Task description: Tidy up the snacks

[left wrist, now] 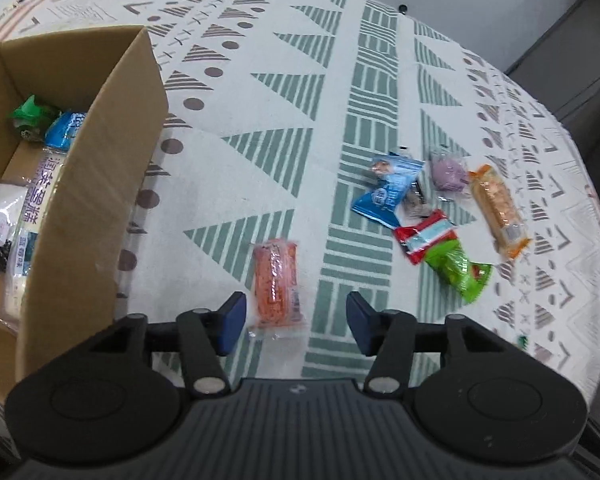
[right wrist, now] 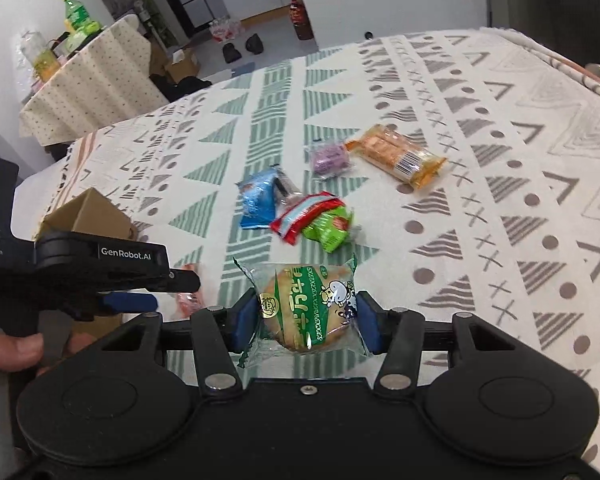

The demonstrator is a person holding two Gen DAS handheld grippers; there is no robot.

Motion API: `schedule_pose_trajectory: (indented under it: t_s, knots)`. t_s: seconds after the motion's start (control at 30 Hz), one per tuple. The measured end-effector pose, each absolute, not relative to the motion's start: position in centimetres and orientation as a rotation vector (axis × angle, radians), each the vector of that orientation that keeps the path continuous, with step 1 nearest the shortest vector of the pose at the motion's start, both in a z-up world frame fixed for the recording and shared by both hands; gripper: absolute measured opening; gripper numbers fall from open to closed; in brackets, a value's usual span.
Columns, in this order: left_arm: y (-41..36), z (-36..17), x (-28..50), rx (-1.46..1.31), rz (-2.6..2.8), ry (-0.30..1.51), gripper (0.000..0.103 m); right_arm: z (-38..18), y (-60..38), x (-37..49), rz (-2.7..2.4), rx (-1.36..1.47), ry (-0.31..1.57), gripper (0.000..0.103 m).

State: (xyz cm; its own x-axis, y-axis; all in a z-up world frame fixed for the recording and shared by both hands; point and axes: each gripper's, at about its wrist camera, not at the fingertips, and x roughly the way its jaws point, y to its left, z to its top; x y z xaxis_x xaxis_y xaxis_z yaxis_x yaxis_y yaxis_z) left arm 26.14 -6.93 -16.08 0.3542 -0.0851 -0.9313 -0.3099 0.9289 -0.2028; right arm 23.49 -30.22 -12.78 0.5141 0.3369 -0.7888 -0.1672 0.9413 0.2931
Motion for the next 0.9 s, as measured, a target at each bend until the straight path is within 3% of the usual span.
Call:
schedule_pose_trajectory:
  t_s: [0.33, 0.4, 0.47, 0.5, 0.9]
  knots:
    - [-9.0, -18.7, 27.0, -0.238, 0.220, 1.194, 0.053, -13.7, -32.6, 23.6, 0.240, 0.208, 1.014, 0.050]
    - [-8.9, -19.0, 27.1, -0.219, 0.237, 1.196, 0.048, -13.8, -32.8, 23.6, 0.230, 0.210, 1.020, 0.050]
    - [-8.6, -18.9, 27.0, -0.202, 0.260, 1.187, 0.022, -13.9, -32.7, 23.6, 0.226, 0.213, 1.024, 0.050]
    - [-8.3, -18.8, 27.0, -0.201, 0.262, 1.186, 0.020, -13.8, -32.6, 23.6, 0.226, 0.215, 1.023, 0.050]
    - [-5.6, -14.4, 24.7, -0.262, 0.220, 1.105, 0.018, -11.3, -29.9, 22.5, 0.276, 0.204, 0.962, 0.050]
